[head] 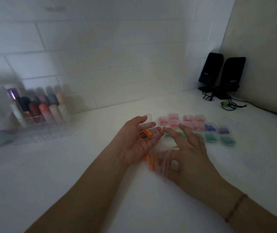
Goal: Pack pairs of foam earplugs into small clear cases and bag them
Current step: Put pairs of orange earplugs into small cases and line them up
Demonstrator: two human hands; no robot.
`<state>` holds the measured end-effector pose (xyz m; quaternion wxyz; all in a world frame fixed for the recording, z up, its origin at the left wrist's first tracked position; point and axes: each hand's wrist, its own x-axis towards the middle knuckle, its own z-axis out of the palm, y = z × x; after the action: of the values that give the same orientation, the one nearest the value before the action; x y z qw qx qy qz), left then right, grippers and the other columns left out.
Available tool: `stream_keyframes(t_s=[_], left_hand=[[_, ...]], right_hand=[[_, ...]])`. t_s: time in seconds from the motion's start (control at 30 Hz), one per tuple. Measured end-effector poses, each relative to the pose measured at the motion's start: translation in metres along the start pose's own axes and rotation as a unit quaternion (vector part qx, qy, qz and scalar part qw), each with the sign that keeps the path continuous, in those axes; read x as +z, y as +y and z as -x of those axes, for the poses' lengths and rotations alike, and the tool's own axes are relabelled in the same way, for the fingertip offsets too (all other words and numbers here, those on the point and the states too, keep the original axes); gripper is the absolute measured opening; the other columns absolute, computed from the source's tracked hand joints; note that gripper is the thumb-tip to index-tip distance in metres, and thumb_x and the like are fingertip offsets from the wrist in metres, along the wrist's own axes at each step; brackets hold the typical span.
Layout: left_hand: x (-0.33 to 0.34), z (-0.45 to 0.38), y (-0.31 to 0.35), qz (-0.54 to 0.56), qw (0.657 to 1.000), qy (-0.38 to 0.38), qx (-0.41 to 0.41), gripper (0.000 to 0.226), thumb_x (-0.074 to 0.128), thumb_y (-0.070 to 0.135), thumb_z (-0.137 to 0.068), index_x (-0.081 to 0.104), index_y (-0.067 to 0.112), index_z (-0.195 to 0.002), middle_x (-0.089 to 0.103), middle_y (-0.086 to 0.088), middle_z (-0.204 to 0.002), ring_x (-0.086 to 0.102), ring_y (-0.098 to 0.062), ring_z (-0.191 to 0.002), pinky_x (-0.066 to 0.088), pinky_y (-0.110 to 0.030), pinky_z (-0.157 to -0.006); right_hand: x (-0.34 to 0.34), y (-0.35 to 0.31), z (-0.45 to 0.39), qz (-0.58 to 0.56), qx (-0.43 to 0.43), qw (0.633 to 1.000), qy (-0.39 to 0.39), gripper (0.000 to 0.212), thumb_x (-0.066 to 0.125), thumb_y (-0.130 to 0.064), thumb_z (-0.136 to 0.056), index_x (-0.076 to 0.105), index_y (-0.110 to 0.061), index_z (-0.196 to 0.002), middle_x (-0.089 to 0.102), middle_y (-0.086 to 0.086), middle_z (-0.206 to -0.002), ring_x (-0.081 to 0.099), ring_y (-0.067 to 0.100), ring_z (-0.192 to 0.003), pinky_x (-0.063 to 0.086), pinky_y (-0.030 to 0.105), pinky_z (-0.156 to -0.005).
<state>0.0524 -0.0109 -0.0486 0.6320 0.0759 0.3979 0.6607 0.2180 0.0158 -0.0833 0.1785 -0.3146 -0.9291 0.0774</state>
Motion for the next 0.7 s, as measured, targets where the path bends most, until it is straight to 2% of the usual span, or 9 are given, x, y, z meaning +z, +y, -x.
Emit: stream_keyframes(t_s=[0.07, 0.13, 0.27, 0.37, 0.43, 0.47, 0.57, 0.63, 0.7], left_hand=[[0.000, 0.000, 0.000, -0.006, 1.000, 0.002, 0.001, 0.042, 0.055, 0.019, -0.095, 0.051, -0.012, -0.123, 0.055, -0.025, -0.102, 0.063, -0.027, -0.080, 0.058, -0.041, -0.073], [0.000, -0.001, -0.001, -0.013, 1.000, 0.006, -0.002, 0.042, 0.055, 0.019, -0.094, 0.052, -0.012, -0.123, 0.056, -0.026, -0.105, 0.061, -0.030, -0.091, 0.056, -0.044, -0.075], [0.001, -0.001, -0.001, -0.011, 1.000, 0.006, -0.004, 0.043, 0.055, 0.020, -0.095, 0.052, -0.013, -0.122, 0.056, -0.031, -0.121, 0.065, -0.036, -0.096, 0.056, -0.045, -0.076], [0.002, 0.001, -0.001, 0.005, 1.000, -0.008, -0.005, 0.046, 0.054, 0.020, -0.096, 0.050, -0.014, -0.125, 0.056, -0.033, -0.124, 0.069, -0.034, -0.077, 0.055, -0.047, -0.079], [0.003, 0.003, -0.003, 0.009, 0.999, -0.030, -0.017, 0.047, 0.052, 0.021, -0.096, 0.049, -0.014, -0.126, 0.059, -0.031, -0.118, 0.069, -0.037, -0.087, 0.054, -0.047, -0.081], [0.004, 0.005, -0.004, 0.007, 0.998, -0.049, -0.026, 0.045, 0.052, 0.021, -0.096, 0.050, -0.014, -0.124, 0.059, -0.028, -0.114, 0.067, -0.039, -0.099, 0.054, -0.045, -0.082], [0.010, 0.013, -0.011, -0.012, 0.992, -0.112, -0.064, 0.042, 0.055, 0.021, -0.091, 0.051, -0.012, -0.117, 0.056, -0.030, -0.123, 0.056, -0.041, -0.121, 0.055, -0.040, -0.083], [0.012, 0.018, -0.016, -0.041, 0.985, -0.149, -0.080, 0.051, 0.058, 0.022, -0.085, 0.050, -0.013, -0.121, 0.056, -0.035, -0.124, 0.062, -0.043, -0.111, 0.054, -0.038, -0.085], [0.013, 0.019, -0.019, -0.064, 0.980, -0.168, -0.084, 0.051, 0.058, 0.025, -0.084, 0.054, -0.013, -0.118, 0.062, -0.031, -0.111, 0.069, -0.037, -0.092, 0.055, -0.035, -0.084]], right_hand=[[0.000, 0.004, 0.000, -0.026, -0.010, 0.999, 0.015, 0.048, 0.036, -0.071, -0.070, 0.071, -0.042, -0.085, 0.031, -0.015, -0.152, 0.012, 0.023, -0.145, 0.015, 0.054, -0.114], [-0.004, 0.011, 0.000, -0.052, -0.007, 0.998, 0.022, 0.032, 0.052, -0.064, -0.069, 0.069, -0.041, -0.082, 0.043, -0.014, -0.145, 0.023, 0.026, -0.142, 0.023, 0.059, -0.110], [-0.025, 0.029, 0.007, 0.016, -0.018, 1.000, 0.012, 0.024, 0.070, -0.056, -0.063, 0.061, -0.047, -0.084, 0.045, -0.017, -0.142, 0.021, 0.026, -0.144, 0.021, 0.065, -0.108], [-0.059, 0.031, 0.012, -0.065, -0.002, 0.997, 0.033, 0.019, 0.071, -0.060, -0.066, 0.063, -0.048, -0.078, 0.052, -0.029, -0.129, 0.034, 0.007, -0.136, 0.028, 0.043, -0.112], [-0.076, 0.032, 0.014, -0.168, 0.030, 0.981, 0.091, 0.014, 0.075, -0.046, -0.066, 0.065, -0.039, -0.074, 0.067, -0.025, -0.098, 0.057, -0.005, -0.104, 0.042, 0.014, -0.092], [-0.079, 0.033, 0.014, -0.229, 0.046, 0.964, 0.124, 0.014, 0.079, -0.033, -0.068, 0.066, -0.033, -0.072, 0.070, -0.017, -0.084, 0.064, 0.001, -0.086, 0.044, 0.006, -0.077], [-0.075, 0.032, 0.013, -0.296, 0.043, 0.940, 0.167, 0.022, 0.079, -0.008, -0.070, 0.063, -0.023, -0.071, 0.065, 0.003, -0.068, 0.061, 0.022, -0.062, 0.048, 0.014, -0.058], [-0.070, 0.024, 0.012, -0.314, 0.038, 0.935, 0.161, 0.018, 0.081, -0.016, -0.068, 0.066, -0.025, -0.071, 0.062, 0.003, -0.065, 0.059, 0.022, -0.059, 0.049, 0.022, -0.057], [-0.066, 0.022, 0.012, -0.315, 0.042, 0.936, 0.152, 0.013, 0.080, -0.025, -0.067, 0.071, -0.029, -0.076, 0.066, -0.003, -0.068, 0.061, 0.013, -0.062, 0.052, 0.025, -0.060]])
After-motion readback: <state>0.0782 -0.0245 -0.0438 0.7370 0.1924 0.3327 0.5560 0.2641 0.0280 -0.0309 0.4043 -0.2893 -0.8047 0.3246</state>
